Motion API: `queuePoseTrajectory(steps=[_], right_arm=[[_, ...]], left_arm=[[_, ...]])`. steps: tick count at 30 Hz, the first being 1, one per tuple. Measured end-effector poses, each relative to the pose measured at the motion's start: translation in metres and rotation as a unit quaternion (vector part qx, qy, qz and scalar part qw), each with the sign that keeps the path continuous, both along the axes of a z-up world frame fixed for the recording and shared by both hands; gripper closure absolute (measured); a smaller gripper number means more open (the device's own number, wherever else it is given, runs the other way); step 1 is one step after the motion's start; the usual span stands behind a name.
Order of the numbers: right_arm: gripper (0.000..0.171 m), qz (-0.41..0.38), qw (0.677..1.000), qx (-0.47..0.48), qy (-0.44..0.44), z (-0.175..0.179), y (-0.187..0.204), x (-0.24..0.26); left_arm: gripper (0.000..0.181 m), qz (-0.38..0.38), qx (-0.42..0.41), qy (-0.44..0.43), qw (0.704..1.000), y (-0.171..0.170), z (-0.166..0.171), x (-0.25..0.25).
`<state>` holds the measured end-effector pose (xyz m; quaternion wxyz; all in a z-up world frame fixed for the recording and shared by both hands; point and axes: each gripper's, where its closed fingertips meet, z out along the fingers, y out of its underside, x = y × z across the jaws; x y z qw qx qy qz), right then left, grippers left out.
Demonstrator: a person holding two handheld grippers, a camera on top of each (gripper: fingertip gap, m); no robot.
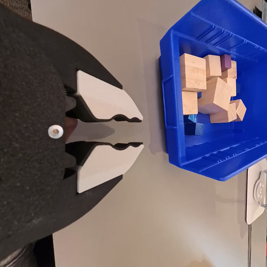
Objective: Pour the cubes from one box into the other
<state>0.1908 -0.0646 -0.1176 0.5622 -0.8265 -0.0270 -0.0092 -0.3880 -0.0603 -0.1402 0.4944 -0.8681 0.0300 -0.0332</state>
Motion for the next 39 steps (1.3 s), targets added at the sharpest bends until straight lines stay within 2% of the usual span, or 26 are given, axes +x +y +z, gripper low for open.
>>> queuePoseTrajectory(steps=[10,13,16,20,23,26,30,32,34,37,39], right_arm=[[0.145,0.001,1.0,-0.006,-0.002,-0.003,0.0,0.0],[0.145,0.004,1.0,-0.01,0.01,-0.003,0.0,-0.002],[0.145,0.002,1.0,-0.009,-0.002,-0.003,-0.001,-0.002],[0.145,0.015,1.0,-0.012,-0.002,-0.003,-0.002,-0.012],[0.145,0.021,0.999,-0.012,-0.028,-0.003,-0.002,-0.019],[0.145,0.035,0.999,-0.024,-0.033,-0.008,-0.002,-0.029],[0.145,0.038,0.998,-0.042,-0.025,-0.018,-0.002,-0.035],[0.145,0.038,0.998,-0.047,-0.025,-0.019,-0.002,-0.037],[0.145,0.036,0.998,-0.046,-0.023,-0.02,0.0,-0.037],[0.145,0.034,0.997,-0.061,-0.017,-0.028,0.003,-0.038],[0.145,0.034,0.997,-0.068,-0.007,-0.03,0.005,-0.04]], left_arm=[[0.152,0.003,-0.011,-0.022,1.0,-0.001,0.002,-0.003],[0.148,-0.028,-0.002,-0.067,0.997,0.003,0.031,0.0],[0.14,-0.063,-0.023,-0.068,0.995,0.021,0.069,-0.016],[0.141,-0.068,-0.065,-0.039,0.995,0.077,0.116,-0.058],[0.141,-0.055,-0.123,-0.05,0.99,0.136,0.13,-0.091],[0.14,-0.042,-0.199,-0.066,0.977,0.194,0.123,-0.12],[0.139,-0.035,-0.302,-0.084,0.949,0.251,0.096,-0.142],[0.139,-0.034,-0.326,-0.041,0.944,0.276,0.085,-0.148],[0.139,-0.058,-0.33,0.049,0.941,0.3,0.079,-0.156],[0.138,-0.166,-0.322,0.169,0.917,0.324,0.075,-0.157],[0.138,-0.238,-0.328,0.199,0.892,0.329,0.069,-0.153]])
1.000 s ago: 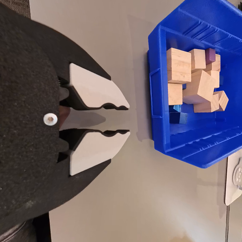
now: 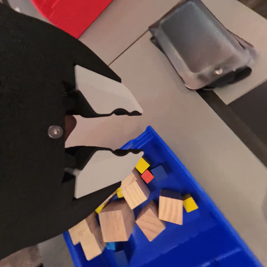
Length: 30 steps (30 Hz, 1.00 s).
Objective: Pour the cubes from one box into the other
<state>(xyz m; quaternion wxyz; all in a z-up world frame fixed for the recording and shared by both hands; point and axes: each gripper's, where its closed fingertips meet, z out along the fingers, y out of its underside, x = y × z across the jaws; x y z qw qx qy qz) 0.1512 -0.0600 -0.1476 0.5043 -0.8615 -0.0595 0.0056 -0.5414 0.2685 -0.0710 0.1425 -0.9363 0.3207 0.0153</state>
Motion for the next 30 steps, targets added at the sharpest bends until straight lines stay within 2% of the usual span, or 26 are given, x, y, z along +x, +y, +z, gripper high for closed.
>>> queuePoseTrajectory(steps=[3,6,8,11,14,15,16,22,26,28,30], right_arm=[[0.145,-0.017,1.0,0.0,0.015,0.001,0.002,0.001],[0.146,-0.033,0.999,0.001,0.022,0.005,0.005,0.002],[0.146,-0.037,0.999,-0.003,0.026,0.006,0.008,0.0],[0.145,-0.034,0.999,-0.01,0.039,0.007,0.015,-0.014],[0.145,0.0,0.998,-0.023,0.057,0.01,0.028,-0.048],[0.145,0.018,0.998,-0.025,0.055,0.011,0.033,-0.062],[0.145,0.039,0.998,-0.029,0.05,0.013,0.037,-0.077],[0.146,0.171,0.984,-0.055,0.016,0.03,0.073,-0.169],[0.143,0.343,0.935,-0.09,0.02,0.069,0.103,-0.276],[0.14,0.397,0.91,-0.117,0.018,0.089,0.126,-0.334],[0.137,0.433,0.882,-0.183,0.027,0.095,0.145,-0.392]], left_arm=[[0.14,-0.066,-0.052,-0.027,0.996,0.002,-0.008,0.01],[0.148,-0.145,-0.057,-0.02,0.988,0.007,-0.013,0.02],[0.157,-0.182,-0.071,0.01,0.981,0.009,-0.022,0.02],[0.16,-0.228,-0.092,0.071,0.967,0.014,-0.038,0.014],[0.155,-0.265,-0.125,0.121,0.949,0.016,-0.054,0.011],[0.169,-0.284,-0.14,0.121,0.941,0.012,-0.055,0.014],[0.173,-0.3,-0.138,0.122,0.936,0.012,-0.055,0.017],[0.175,-0.298,-0.126,0.063,0.944,0.006,-0.056,0.026],[0.173,-0.282,-0.116,0.086,0.949,0.001,-0.056,0.021],[0.173,-0.266,-0.116,0.091,0.953,-0.003,-0.056,0.018],[0.172,-0.249,-0.117,0.089,0.957,-0.008,-0.056,0.015]])
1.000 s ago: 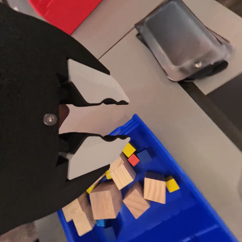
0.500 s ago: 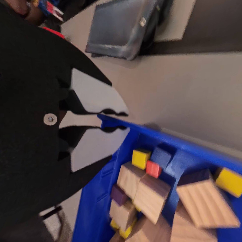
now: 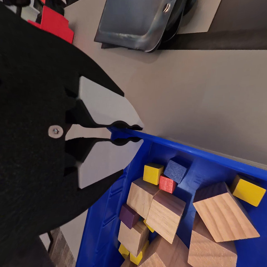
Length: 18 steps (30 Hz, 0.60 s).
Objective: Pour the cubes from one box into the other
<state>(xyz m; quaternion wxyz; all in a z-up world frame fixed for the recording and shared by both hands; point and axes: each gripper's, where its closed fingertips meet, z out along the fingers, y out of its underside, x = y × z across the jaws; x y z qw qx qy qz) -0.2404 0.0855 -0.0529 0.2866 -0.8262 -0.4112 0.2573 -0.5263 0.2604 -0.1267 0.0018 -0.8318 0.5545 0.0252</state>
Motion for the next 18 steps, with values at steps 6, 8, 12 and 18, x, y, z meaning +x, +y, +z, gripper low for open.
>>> queuePoseTrajectory(steps=[6,8,12,18], right_arm=[[0.127,0.017,0.973,-0.125,-0.192,-0.058,0.031,-0.078],[0.127,0.018,0.958,-0.145,-0.246,-0.072,0.028,-0.08],[0.147,-0.006,0.942,-0.127,-0.311,-0.085,0.043,-0.07],[0.165,-0.006,0.929,-0.174,-0.327,-0.091,0.046,-0.026]], left_arm=[[0.172,0.045,0.005,-0.002,0.999,-0.016,0.0,-0.013],[0.172,0.055,0.009,0.0,0.998,-0.022,0.0,-0.018],[0.172,0.073,0.01,0.003,0.997,-0.043,0.0,-0.022],[0.171,0.048,0.038,-0.031,0.998,-0.081,0.0,0.008]])
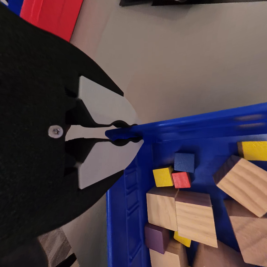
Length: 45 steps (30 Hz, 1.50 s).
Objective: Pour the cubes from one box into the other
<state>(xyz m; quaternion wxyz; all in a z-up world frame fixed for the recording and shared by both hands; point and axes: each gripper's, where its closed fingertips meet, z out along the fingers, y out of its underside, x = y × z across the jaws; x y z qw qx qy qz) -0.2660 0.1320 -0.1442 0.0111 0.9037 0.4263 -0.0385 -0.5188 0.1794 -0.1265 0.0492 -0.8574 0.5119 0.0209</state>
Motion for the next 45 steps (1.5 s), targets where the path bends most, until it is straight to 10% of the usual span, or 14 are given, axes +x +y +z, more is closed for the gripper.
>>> queuePoseTrajectory(steps=[6,29,45], right_arm=[[0.165,0.001,1.0,0.02,-0.007,0.025,0.006,0.083],[0.164,-0.259,0.925,0.277,0.013,0.204,0.064,0.551],[0.165,-0.271,0.762,0.586,-0.043,0.194,0.039,0.606]], left_arm=[[0.177,-0.024,0.018,-0.079,0.996,-0.008,0.022,0.085],[0.179,-0.152,0.277,-0.18,0.931,0.126,0.229,0.584],[0.177,-0.091,0.537,-0.258,0.798,0.085,0.194,0.627]])
